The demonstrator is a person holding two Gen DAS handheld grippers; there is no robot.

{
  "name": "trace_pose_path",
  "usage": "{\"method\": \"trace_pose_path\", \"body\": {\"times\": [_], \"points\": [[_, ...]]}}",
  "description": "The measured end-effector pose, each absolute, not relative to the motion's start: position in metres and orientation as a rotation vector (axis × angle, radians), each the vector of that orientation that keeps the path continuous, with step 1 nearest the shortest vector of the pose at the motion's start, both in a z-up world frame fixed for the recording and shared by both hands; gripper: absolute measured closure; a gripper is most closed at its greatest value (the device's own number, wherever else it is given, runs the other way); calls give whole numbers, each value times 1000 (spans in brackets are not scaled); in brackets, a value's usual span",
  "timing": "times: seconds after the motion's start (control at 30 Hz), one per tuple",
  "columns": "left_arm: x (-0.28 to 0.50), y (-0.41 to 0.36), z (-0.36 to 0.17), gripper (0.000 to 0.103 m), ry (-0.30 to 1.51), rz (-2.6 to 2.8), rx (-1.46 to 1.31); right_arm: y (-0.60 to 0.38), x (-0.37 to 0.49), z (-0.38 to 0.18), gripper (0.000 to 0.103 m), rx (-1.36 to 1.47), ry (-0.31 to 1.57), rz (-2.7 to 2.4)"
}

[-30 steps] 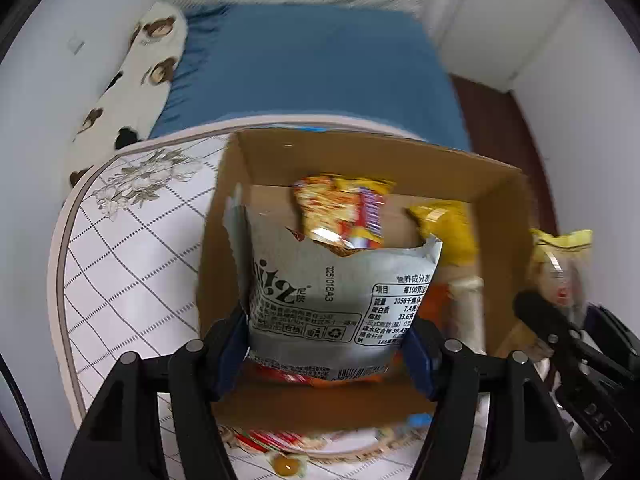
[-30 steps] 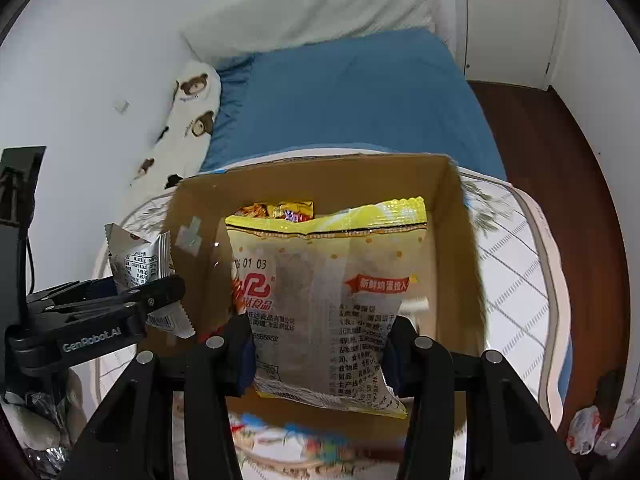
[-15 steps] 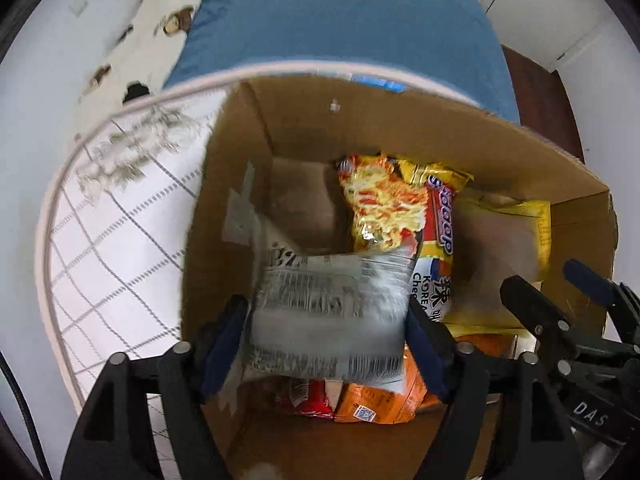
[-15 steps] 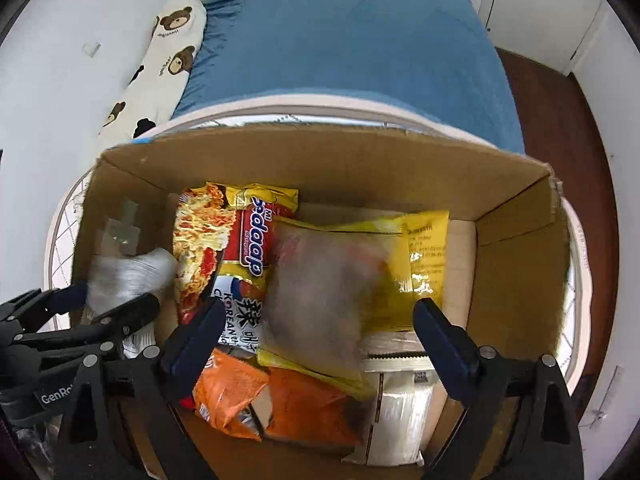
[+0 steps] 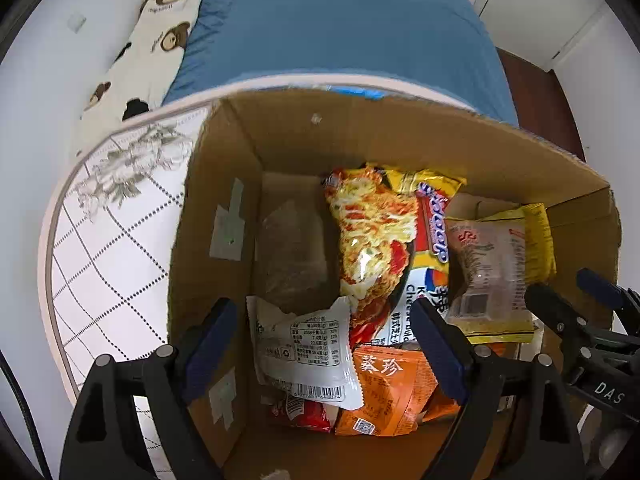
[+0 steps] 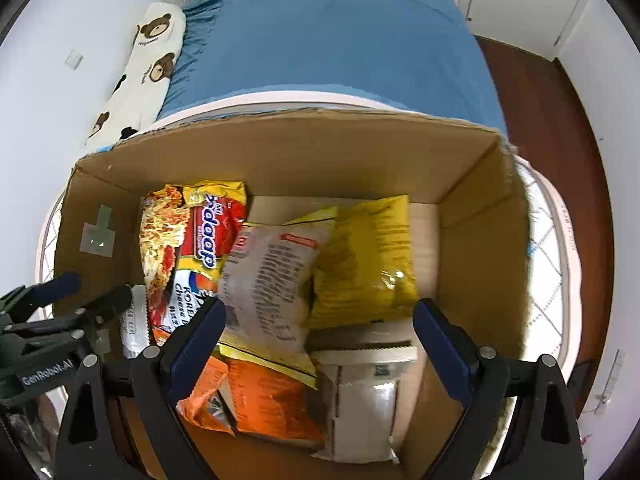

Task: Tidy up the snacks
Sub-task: 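Carry both bags into the box, release them and lift both tools, then grasp the red spicy-strip packet with left tool while right tool grasps candy bag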

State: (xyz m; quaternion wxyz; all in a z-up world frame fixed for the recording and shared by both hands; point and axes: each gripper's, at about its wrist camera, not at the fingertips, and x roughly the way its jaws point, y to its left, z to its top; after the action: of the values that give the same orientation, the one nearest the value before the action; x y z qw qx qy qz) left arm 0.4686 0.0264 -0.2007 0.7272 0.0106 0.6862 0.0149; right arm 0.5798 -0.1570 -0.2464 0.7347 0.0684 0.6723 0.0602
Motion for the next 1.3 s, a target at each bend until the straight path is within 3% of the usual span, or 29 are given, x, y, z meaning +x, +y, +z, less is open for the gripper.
{"method": "trace_pose_path", "body": {"times": [0.3, 0.93, 1.3], "points": [[434, 18, -163, 15, 1407, -19, -7, -167, 540, -201, 6, 74, 1361, 107], [293, 11, -42, 15, 961, -54, 39, -180, 389, -91, 7, 54, 1045, 39], [223, 7, 3, 15, 838, -108, 22, -174, 303, -22, 7, 82, 897, 36]]}}
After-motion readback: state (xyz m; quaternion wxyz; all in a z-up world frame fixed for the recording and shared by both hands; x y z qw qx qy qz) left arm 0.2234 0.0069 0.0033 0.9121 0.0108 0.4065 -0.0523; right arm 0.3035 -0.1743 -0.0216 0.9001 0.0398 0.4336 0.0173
